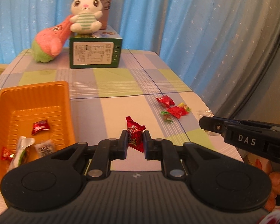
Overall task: Organize snacks
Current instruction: 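Carry the red candy and cookie packet with both grippers over the orange tray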
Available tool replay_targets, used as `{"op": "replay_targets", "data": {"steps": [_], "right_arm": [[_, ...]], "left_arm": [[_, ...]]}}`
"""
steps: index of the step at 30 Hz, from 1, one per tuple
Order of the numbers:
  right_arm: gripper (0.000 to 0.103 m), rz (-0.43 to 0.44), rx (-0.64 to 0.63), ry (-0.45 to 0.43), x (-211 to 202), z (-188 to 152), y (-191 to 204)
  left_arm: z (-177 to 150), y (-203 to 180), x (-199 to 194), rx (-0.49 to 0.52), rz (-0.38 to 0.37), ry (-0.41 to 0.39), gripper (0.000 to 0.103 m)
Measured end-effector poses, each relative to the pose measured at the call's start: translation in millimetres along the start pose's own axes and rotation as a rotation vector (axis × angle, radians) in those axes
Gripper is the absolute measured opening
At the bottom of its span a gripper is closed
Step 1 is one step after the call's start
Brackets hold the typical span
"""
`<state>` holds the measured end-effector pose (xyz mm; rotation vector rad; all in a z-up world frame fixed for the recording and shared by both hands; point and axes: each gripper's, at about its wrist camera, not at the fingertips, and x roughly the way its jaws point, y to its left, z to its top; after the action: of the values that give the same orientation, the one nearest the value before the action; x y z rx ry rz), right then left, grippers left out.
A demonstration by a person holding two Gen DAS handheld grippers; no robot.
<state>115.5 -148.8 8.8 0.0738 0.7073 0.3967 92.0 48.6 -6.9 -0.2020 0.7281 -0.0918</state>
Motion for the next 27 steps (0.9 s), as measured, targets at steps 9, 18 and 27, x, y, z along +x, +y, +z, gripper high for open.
{"op": "replay_targets", "data": {"steps": [9,18,27], "right_arm": [[0.021,0.06,-0.067,-0.017,-6,5,59],[0.021,0.138,-0.132,0.008,4,-2,114],[0.021,0.187,-0.186,0.036,16,-9,154]], "left_arm": [[-4,40,-46,-0.056,0.058,-0.026,0.015],[-12,84,-77,-0.089,0.152,-0.02,0.015],[-20,112,-95,-0.109,0.213,-0.012,0.015]]}}
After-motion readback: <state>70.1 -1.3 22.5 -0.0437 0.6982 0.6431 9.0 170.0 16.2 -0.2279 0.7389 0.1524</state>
